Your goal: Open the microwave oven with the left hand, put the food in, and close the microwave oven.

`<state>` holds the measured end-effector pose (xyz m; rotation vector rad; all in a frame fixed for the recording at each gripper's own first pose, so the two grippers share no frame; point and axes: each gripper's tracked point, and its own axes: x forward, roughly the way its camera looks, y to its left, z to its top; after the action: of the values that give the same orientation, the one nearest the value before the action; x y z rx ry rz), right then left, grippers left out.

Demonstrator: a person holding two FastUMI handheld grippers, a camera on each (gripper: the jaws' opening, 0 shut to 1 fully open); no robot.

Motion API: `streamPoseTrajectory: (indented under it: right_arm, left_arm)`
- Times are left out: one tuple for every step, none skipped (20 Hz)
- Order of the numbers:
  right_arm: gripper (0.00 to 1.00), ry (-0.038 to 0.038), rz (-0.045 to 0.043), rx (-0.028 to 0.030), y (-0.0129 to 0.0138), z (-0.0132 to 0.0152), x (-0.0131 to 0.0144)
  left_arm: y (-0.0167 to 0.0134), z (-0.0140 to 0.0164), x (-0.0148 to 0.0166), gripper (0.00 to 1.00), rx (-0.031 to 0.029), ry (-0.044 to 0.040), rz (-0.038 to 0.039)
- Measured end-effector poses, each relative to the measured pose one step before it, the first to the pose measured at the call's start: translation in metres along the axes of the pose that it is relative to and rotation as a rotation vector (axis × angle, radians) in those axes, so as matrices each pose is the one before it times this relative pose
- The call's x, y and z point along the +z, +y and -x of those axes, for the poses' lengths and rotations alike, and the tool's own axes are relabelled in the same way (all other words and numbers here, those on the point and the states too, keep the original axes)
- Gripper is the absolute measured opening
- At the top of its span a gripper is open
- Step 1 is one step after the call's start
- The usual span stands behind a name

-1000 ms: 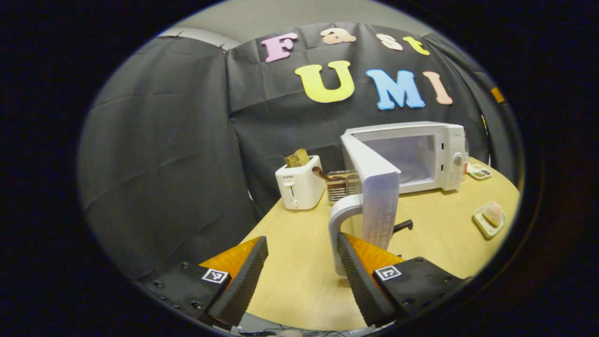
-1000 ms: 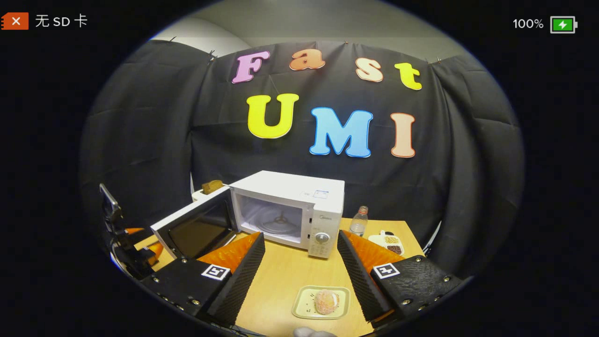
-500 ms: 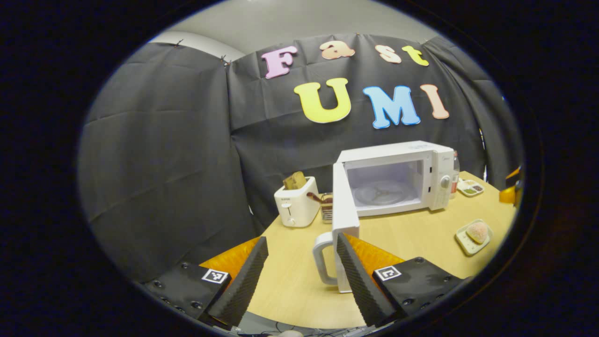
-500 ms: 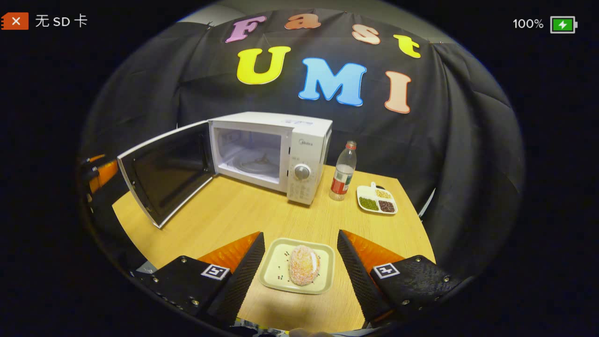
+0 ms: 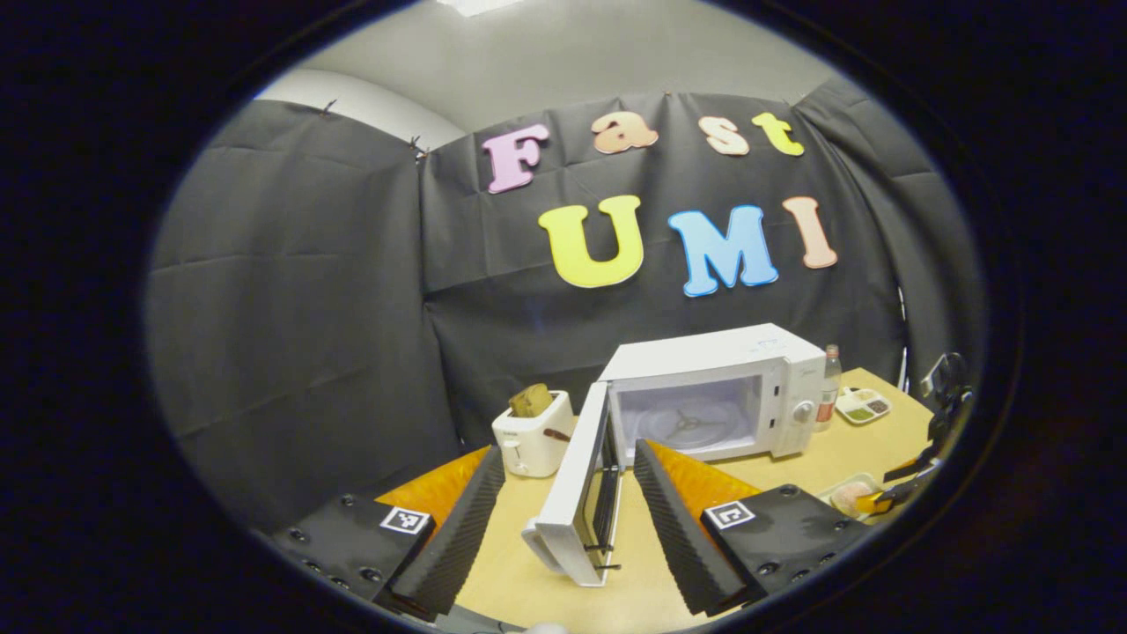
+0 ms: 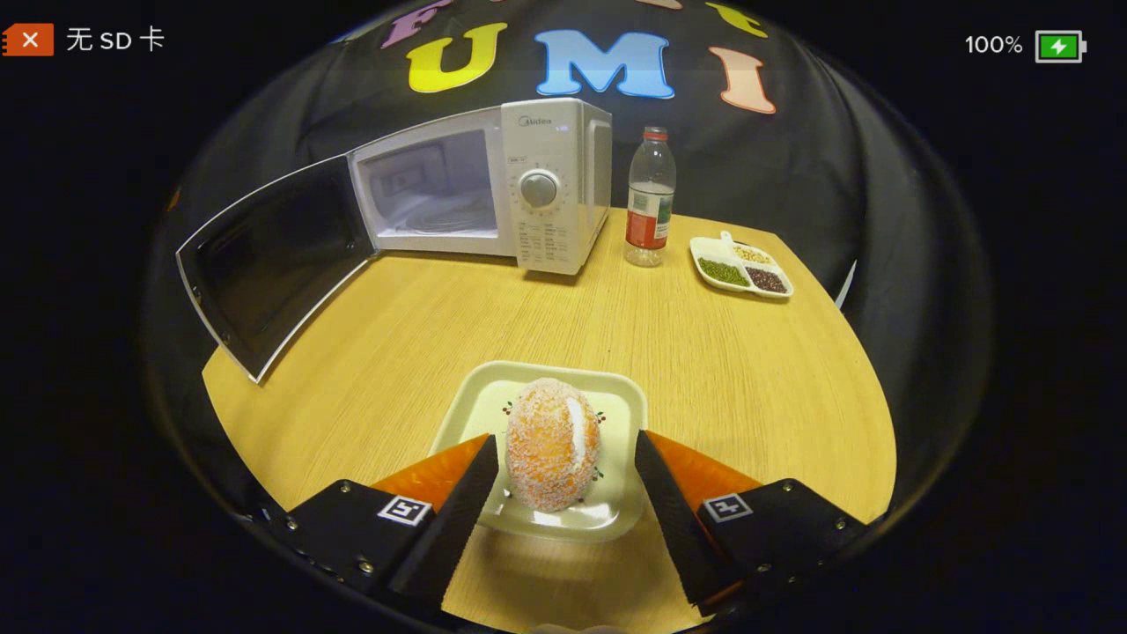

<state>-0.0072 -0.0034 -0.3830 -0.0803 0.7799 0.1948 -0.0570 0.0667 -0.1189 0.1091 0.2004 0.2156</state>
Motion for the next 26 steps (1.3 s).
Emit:
streamPoseTrajectory:
  right_arm:
    - [0.96,0.00941,-0.01048,-0.00199,-0.00020,-0.00599,-0.00390]
    - [0.96,0.00939,-0.00705,-0.00099,0.00081,-0.00502,-0.00194]
    - [0.96,0.00642,-0.00404,-0.00519,0.00081,-0.00691,-0.00035]
    - [0.96,0.00501,-0.00184,-0.00318,0.00054,-0.00577,0.00010]
    - [0.96,0.00699,-0.00424,-0.00397,0.00203,-0.00406,-0.00132]
    - [0.96,0.00390,-0.01053,0.00128,0.00352,-0.00401,-0.00221]
    - [0.96,0.00359,-0.00324,-0.00751,0.00134,-0.00202,-0.00219]
    - [0.97,0.00989,-0.00047,-0.00665,0.00105,-0.00256,-0.00154]
    - [0.97,0.00522,-0.00529,-0.00587,0.00137,-0.00139,-0.00090]
    - [0.96,-0.00730,-0.00063,-0.00527,-0.00007,-0.00073,0.00241]
    - [0.96,0.00453,0.00194,-0.00366,-0.00014,-0.00052,-0.00113]
    - [0.96,-0.00167,0.00834,-0.01502,-0.00379,-0.00072,0.00162]
    - [0.89,0.00223,-0.00273,0.00192,-0.00002,-0.00276,-0.00057]
    - [0.83,0.00093,0.00321,0.00034,-0.00014,0.00030,0.00096]
    - [0.83,0.00763,0.00044,0.00262,-0.00042,-0.00026,-0.00089]
    - [0.75,0.00479,0.00623,-0.00710,-0.00134,-0.00052,0.00036]
    - [0.73,0.00986,0.00337,-0.00413,-0.00116,0.00129,0.00084]
    - [0.71,0.00741,0.00378,-0.00441,0.00105,-0.00036,-0.00020]
    - [0.71,0.00224,-0.00120,-0.00496,0.00029,-0.00060,0.00044]
    - [0.60,0.00361,-0.00663,-0.00416,0.00026,0.00202,0.00151]
    - [0.60,0.00714,-0.01100,0.01426,0.00469,-0.00033,0.00005]
    - [0.60,-0.00284,-0.00307,-0.00481,0.00026,0.00281,0.00388]
    - [0.60,-0.00178,0.01069,-0.00039,0.00121,0.00245,0.00451]
    - [0.60,-0.01392,0.00433,0.00186,0.00245,0.00389,0.00753]
    - [0.60,-0.01499,0.01000,0.00420,0.00489,0.00346,0.00849]
    - [0.60,-0.01813,0.01446,-0.00066,0.00283,0.00413,0.01121]
  left_arm:
    - [-0.00511,-0.00482,0.00565,0.99,-0.01478,-0.00967,-0.00275]
    - [-0.00511,-0.00443,0.00387,1.00,-0.01602,-0.00651,0.00174]
    - [-0.00396,-0.00430,0.00108,1.00,-0.01700,-0.00191,-0.00159]
    - [-0.00295,-0.00538,0.00138,1.00,-0.01652,-0.00174,-0.00477]
    - [0.00029,-0.00367,-0.00046,1.00,-0.01231,0.00106,-0.00704]
    - [0.00104,-0.00256,0.00085,1.00,-0.00746,-0.00056,-0.00787]
    - [0.00275,-0.00298,0.00052,1.00,-0.00528,-0.00104,-0.00645]
    - [0.00115,-0.00166,0.00030,1.00,-0.00790,0.00072,-0.00435]
    - [0.00177,-0.00081,-0.00342,1.00,-0.00512,0.00336,-0.00267]
    - [0.00150,-0.00165,-0.00162,1.00,-0.00363,0.00265,-0.00043]
    - [0.00367,-0.00276,-0.00305,1.00,-0.00017,0.00577,0.00196]
    - [0.00132,-0.00300,-0.00261,1.00,-0.00256,0.00597,0.00496]
    - [0.00186,-0.00173,-0.00256,1.00,-0.00209,0.00435,0.00475]
    - [0.00164,-0.00157,-0.00176,0.97,-0.00212,0.00181,-0.00049]
    - [0.00105,-0.00147,-0.00265,0.94,-0.00371,0.00073,-0.00131]
    - [0.00084,-0.00209,-0.00126,0.94,-0.00308,0.00180,-0.00089]
    - [0.00139,-0.00256,-0.00274,0.94,-0.00185,0.00284,-0.00073]
    - [0.00161,-0.00193,-0.00189,0.96,-0.00251,-0.00036,0.00081]
    - [-0.00052,-0.00240,-0.00090,0.97,-0.00689,-0.00238,0.00324]
    - [0.00185,-0.00202,-0.00205,0.99,0.00062,0.00468,0.00090]
    - [0.00238,-0.00207,-0.00221,1.00,-0.00181,0.00106,0.00031]
    - [0.00190,-0.00082,-0.00123,1.00,0.00128,0.00017,0.00069]
    - [0.00241,-0.00046,-0.00094,1.00,-0.00079,-0.00102,0.00177]
    - [0.00186,-0.00007,0.00092,1.00,-0.00065,-0.00456,0.00020]
    - [0.00276,0.00002,0.00054,1.00,-0.00030,-0.00681,0.00257]
    - [0.00210,-0.00041,-0.00138,1.00,0.00060,0.00146,0.00121]
